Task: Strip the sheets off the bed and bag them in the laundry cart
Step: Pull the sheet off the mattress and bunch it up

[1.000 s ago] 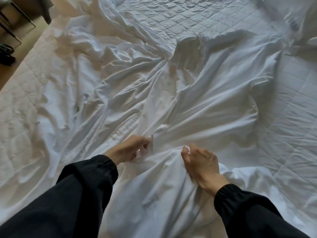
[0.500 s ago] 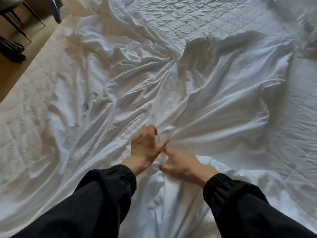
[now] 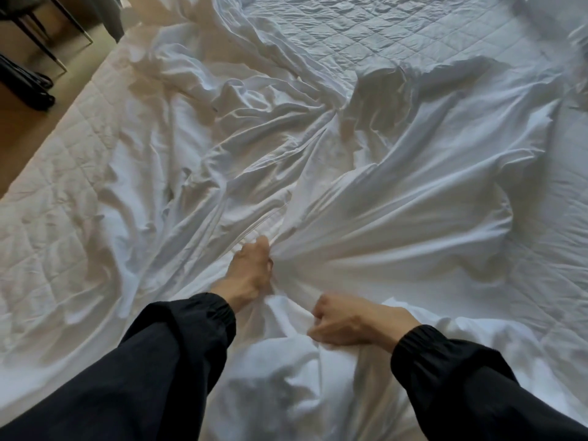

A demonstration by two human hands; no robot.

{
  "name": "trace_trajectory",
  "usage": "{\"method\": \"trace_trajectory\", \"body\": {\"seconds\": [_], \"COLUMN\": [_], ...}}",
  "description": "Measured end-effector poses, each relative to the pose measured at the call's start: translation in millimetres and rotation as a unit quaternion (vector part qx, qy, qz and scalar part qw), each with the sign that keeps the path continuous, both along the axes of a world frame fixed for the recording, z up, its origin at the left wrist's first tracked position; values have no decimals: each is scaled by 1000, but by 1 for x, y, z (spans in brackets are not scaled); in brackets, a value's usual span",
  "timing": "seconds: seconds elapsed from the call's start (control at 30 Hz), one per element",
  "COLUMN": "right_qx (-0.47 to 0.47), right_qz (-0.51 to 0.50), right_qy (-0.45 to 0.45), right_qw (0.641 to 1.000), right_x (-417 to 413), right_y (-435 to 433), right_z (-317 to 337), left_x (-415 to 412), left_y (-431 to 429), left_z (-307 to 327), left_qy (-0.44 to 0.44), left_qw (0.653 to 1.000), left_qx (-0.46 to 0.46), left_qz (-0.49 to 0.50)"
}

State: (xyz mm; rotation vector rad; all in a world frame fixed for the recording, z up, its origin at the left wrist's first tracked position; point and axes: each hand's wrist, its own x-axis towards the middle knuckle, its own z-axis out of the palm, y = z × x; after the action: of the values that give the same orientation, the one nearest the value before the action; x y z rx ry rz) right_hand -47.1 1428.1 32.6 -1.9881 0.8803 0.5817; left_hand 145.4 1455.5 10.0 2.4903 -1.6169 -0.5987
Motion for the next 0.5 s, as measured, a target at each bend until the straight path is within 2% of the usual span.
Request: {"method": "trace_trajectory", "body": {"seconds": [0.1,0.17,0.27,0.4,0.5], "right_qx": [28,29,42,90,100], "right_qz": [28,15,2,38,76], "right_qy": [-8,-15,-11,21,19], "right_qw": [999,999,999,995,992], "right_x": [-1,0,8,17,16], "right_y": [3,7,12,16,16], "right_z": [9,7,4,17,28], "left_x": [5,0,-8,-11,-12], "left_y": [10,14,19,32,35], "left_z": [-12,-15,-7,1,3], "left_qy": [29,41,117,126,178], "left_qw": [995,993,987,973,959], "left_qx": [-2,29,63,187,216], "left_qz": [90,108,91,43,51]}}
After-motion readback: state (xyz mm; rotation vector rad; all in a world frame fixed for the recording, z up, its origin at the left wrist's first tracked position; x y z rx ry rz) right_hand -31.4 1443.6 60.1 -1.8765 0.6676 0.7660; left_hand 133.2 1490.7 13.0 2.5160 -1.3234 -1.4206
